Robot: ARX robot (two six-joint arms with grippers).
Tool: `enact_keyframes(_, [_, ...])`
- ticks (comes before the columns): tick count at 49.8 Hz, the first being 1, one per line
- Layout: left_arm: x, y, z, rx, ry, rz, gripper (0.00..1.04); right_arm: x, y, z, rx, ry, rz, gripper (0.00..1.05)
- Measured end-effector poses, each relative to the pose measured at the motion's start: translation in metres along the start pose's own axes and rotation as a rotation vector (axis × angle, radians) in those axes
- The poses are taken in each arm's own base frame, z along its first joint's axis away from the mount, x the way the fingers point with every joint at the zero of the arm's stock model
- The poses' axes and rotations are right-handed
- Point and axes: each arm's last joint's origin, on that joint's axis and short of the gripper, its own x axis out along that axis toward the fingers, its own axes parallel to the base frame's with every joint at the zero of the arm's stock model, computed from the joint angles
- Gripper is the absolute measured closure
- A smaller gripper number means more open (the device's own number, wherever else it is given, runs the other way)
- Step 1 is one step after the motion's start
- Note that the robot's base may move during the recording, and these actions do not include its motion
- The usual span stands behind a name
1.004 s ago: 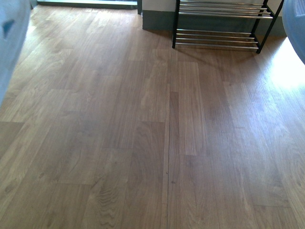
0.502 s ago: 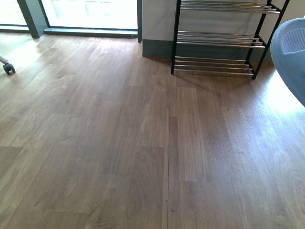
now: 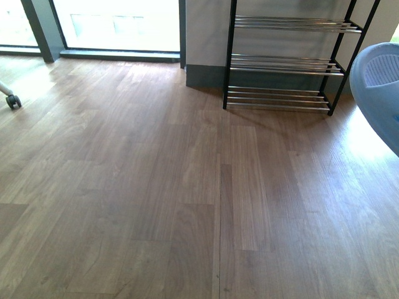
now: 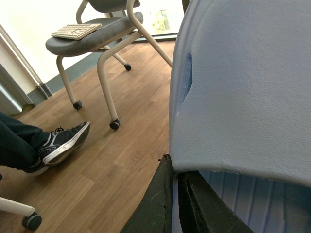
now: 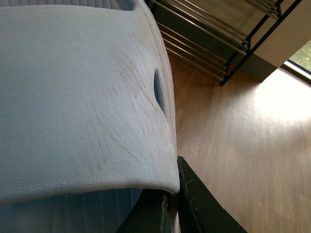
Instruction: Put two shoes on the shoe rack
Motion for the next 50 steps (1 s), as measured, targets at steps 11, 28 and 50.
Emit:
enact_keyframes(11, [0.0, 0.0001, 0.0001, 0.005, -0.001, -0.001, 1.03, 0.0, 0.0, 0.0, 0.0, 0.0, 0.0, 1.03])
enact_keyframes(28, [-0.0002, 0.0003, 0.0003, 0.003, -0.002, -0.001, 1.03, -0.0001, 0.0, 0.0001, 0.0, -0.001, 0.0, 1.03])
enact_keyframes(50, [-0.0002, 0.0004, 0.0004, 0.003, -0.003, -0.001, 1.03, 0.0001, 0.0001, -0.0001, 0.0, 0.0, 0.001, 1.03])
